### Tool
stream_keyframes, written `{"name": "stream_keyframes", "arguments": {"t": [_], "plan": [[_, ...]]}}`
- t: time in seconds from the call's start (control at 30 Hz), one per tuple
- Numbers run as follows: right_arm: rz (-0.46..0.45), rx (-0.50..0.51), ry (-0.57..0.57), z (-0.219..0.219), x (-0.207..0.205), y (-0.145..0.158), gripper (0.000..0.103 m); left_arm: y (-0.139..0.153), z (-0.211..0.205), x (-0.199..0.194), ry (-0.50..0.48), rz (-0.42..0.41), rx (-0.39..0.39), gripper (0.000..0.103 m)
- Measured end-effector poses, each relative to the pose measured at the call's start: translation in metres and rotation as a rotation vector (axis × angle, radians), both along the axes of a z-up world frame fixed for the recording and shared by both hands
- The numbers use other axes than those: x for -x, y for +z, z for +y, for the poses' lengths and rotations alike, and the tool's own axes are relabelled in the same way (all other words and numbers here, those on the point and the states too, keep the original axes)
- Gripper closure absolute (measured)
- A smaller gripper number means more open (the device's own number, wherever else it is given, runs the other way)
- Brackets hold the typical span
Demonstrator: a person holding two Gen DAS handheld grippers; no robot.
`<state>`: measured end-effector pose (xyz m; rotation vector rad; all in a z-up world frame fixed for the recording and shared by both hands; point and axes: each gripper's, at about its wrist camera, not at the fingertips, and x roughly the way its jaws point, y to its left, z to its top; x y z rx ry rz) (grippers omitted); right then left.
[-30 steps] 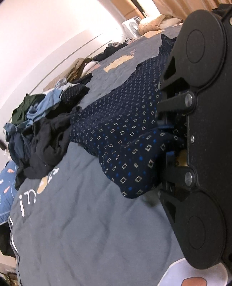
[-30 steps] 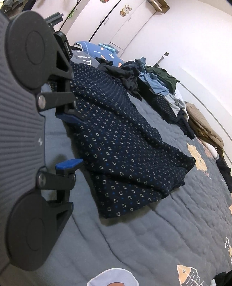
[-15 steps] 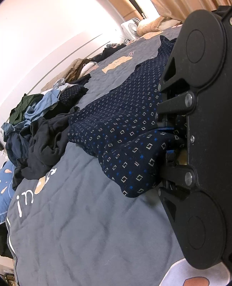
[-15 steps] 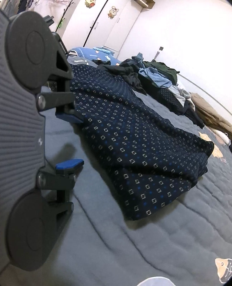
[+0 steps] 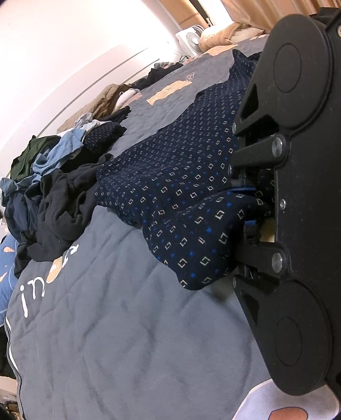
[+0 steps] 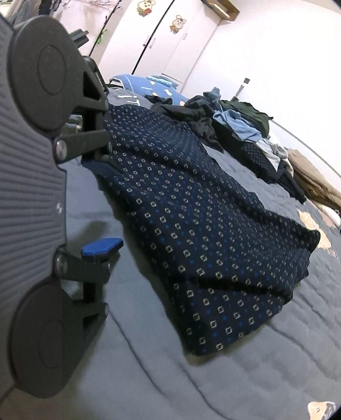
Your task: Fold clothes
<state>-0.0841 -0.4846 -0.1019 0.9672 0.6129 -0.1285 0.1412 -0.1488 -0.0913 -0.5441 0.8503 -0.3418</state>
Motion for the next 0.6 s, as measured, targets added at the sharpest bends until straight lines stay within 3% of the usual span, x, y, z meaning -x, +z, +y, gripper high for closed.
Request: {"name": "stream_keyframes", "arguments": {"t": [0.37,0.6], "plan": [[-0.035,0.002,-0.045,-0.012,-0.009,-0.008,0.046,-0.002,0.0,0.001,-0.005,-0.005,-0.014,0.085],[-0.087,-0.096,-0.095,-0.025,-0.013,-0.026,0.045,-0.003,0.0,0.001,-0.007,-0.003,-0.015,0.085]]}}
